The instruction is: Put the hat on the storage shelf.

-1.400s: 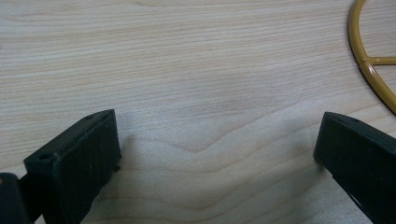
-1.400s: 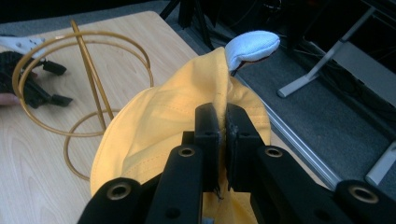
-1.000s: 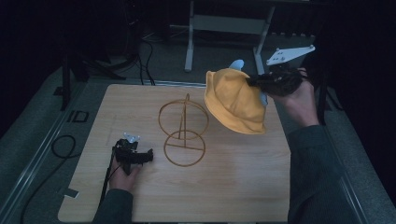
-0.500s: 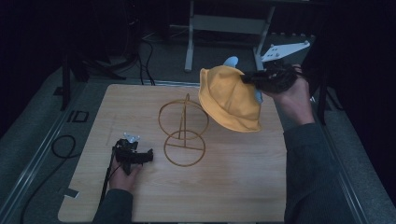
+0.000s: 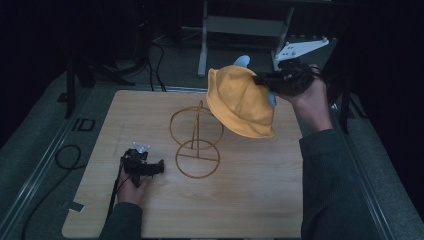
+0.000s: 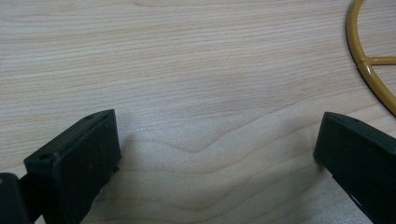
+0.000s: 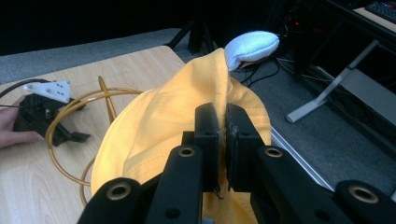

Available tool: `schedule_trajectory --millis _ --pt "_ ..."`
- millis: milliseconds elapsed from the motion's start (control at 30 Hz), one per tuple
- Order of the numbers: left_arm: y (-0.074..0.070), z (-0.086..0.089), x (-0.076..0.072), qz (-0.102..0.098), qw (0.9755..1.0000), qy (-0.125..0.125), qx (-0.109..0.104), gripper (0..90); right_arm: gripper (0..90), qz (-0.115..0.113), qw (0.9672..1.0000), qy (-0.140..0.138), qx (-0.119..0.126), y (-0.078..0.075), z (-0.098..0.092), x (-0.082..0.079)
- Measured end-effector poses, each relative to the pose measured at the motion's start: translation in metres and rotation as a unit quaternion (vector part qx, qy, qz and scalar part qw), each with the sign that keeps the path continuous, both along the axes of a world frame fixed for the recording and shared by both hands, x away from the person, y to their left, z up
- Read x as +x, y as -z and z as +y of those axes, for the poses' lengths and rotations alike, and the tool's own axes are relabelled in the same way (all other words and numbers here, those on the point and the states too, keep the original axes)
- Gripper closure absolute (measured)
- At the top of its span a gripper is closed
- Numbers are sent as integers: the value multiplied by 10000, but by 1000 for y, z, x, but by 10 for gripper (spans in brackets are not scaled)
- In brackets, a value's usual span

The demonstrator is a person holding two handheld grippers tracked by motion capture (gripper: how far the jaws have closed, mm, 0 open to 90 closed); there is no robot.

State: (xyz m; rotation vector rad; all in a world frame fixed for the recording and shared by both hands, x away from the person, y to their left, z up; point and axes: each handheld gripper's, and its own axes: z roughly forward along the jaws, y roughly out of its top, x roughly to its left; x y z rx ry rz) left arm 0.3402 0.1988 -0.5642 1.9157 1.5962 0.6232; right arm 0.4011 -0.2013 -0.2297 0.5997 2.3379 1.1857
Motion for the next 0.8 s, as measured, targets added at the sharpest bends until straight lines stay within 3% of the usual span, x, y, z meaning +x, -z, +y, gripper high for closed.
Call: schedule_trajectory --millis 167,367,800 --pt "0 0 0 1 10000 2 0 4 851 -2 10000 -61 37 -2 5 0" --pt "0 0 0 -4 10000 -1 1 4 851 -182 9998 -114 -42 -6 14 -6" --pt "0 0 0 -8 10000 -5 2 4 853 -144 9991 -375 116 -11 32 -10"
